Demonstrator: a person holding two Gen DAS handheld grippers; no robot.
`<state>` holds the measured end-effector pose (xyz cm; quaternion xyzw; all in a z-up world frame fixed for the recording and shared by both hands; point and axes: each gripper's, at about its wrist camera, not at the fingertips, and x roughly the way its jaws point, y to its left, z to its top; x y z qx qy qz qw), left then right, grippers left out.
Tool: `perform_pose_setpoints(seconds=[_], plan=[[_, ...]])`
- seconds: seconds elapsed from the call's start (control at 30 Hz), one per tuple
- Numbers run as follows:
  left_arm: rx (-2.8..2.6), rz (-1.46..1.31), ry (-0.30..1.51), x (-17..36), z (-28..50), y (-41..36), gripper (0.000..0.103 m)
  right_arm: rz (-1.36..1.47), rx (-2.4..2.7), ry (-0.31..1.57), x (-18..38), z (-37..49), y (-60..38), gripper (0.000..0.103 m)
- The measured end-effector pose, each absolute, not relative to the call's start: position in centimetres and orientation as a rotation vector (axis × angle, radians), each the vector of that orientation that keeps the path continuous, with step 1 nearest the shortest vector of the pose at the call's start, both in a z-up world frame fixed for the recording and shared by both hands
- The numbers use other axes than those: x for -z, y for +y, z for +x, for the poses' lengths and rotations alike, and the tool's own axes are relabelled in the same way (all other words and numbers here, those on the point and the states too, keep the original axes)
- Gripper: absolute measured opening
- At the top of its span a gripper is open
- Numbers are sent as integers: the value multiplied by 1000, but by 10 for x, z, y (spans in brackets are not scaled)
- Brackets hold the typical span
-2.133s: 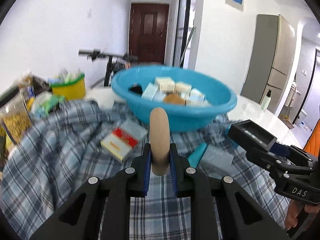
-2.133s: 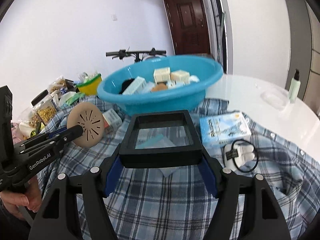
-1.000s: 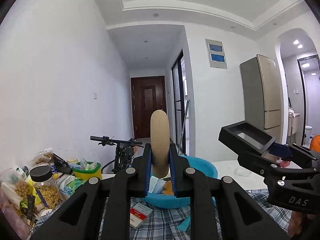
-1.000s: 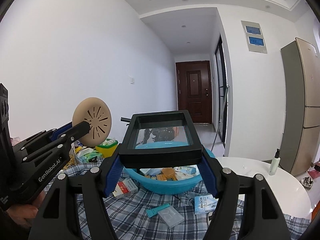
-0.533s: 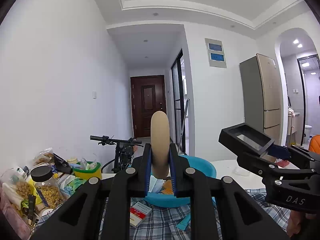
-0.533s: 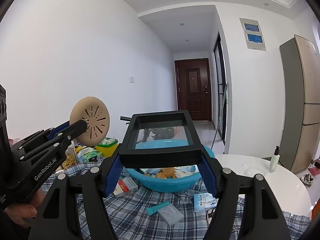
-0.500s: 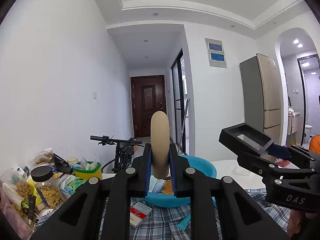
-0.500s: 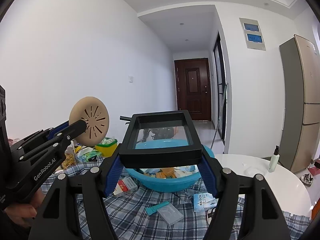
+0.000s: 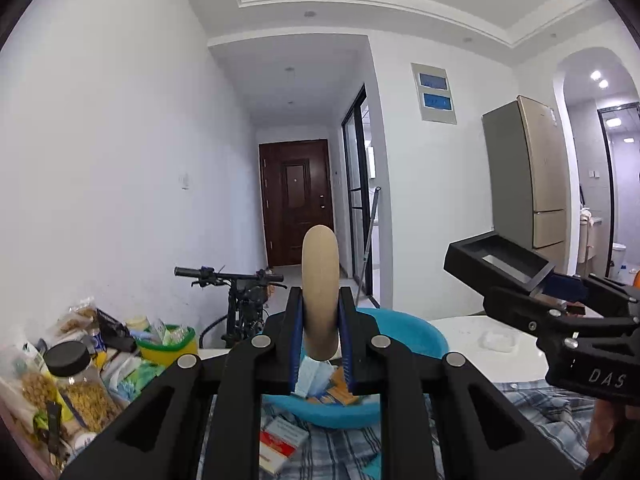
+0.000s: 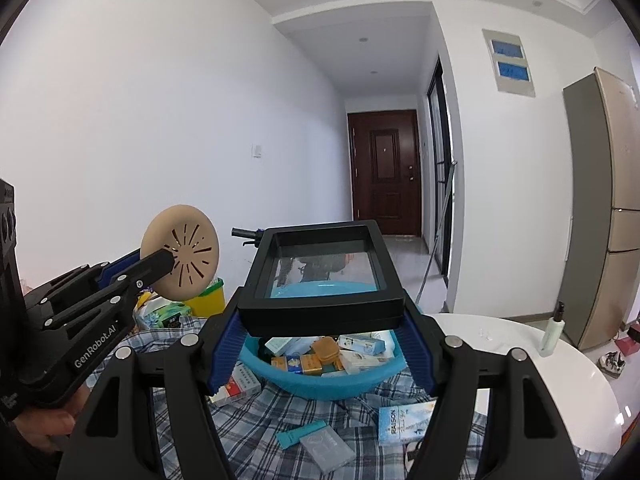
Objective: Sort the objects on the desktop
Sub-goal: 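Carry the beige disc and black frame up over the basin with both tools, then lower both held items into the basin and open both tools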
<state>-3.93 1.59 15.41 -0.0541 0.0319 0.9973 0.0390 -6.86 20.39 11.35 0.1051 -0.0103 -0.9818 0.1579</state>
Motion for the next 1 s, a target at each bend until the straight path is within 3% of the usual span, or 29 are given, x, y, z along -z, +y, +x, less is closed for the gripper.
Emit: perform_pose_setpoints(seconds=[1.0], plan=[[-3067, -194, 33, -152, -243, 2, 18, 242, 2892, -51, -130, -239, 201, 68]])
